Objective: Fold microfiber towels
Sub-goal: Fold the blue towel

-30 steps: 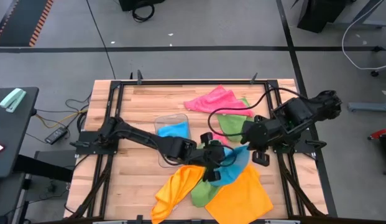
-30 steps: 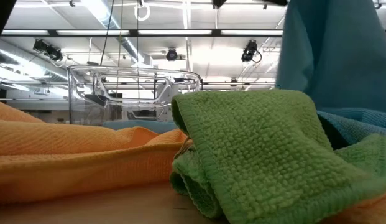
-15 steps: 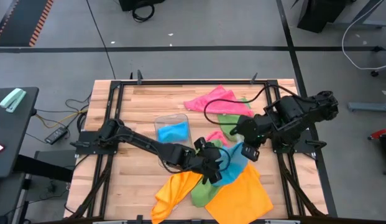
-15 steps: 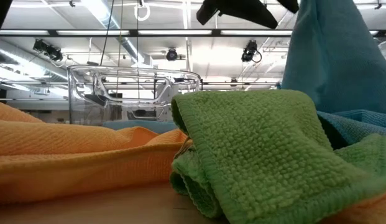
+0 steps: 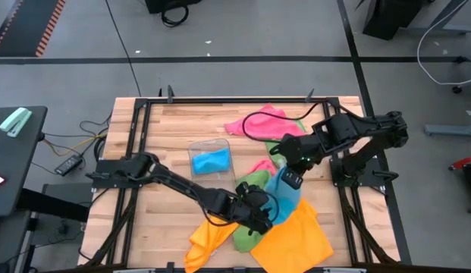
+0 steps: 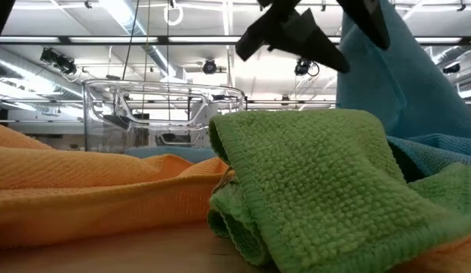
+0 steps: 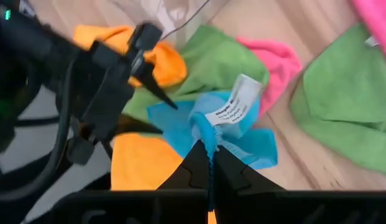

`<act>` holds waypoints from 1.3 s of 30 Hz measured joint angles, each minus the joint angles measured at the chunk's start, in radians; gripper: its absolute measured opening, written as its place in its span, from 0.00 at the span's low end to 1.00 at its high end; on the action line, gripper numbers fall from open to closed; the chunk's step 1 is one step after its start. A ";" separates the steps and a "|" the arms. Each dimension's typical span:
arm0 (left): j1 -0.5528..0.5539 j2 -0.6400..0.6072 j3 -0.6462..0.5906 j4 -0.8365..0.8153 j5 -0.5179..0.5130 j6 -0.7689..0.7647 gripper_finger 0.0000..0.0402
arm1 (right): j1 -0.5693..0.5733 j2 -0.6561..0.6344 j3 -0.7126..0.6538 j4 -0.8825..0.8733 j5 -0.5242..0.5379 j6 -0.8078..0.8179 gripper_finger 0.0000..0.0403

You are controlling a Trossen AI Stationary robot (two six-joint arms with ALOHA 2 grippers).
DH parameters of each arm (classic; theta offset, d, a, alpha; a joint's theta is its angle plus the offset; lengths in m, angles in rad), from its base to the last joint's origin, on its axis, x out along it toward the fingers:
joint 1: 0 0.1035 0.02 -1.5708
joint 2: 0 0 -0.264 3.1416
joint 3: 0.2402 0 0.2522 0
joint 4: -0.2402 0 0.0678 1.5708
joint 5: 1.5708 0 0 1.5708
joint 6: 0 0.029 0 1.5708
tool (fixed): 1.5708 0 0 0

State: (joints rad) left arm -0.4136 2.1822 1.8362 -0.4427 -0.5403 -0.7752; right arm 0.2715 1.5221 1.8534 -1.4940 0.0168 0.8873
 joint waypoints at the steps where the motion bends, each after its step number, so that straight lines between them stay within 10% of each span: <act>1: -0.004 0.010 0.000 0.016 -0.004 0.004 0.51 | -0.008 0.000 0.000 0.000 0.006 0.000 0.01; 12: -0.026 0.087 0.000 0.085 -0.095 -0.003 0.77 | -0.023 0.000 0.000 0.050 0.043 0.007 0.01; 39: -0.006 0.178 0.002 0.232 -0.265 0.134 0.62 | -0.044 0.000 0.000 0.080 0.058 0.035 0.01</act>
State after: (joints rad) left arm -0.4194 2.3600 1.8378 -0.2104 -0.8049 -0.6408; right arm 0.2275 1.5219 1.8534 -1.4139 0.0744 0.9227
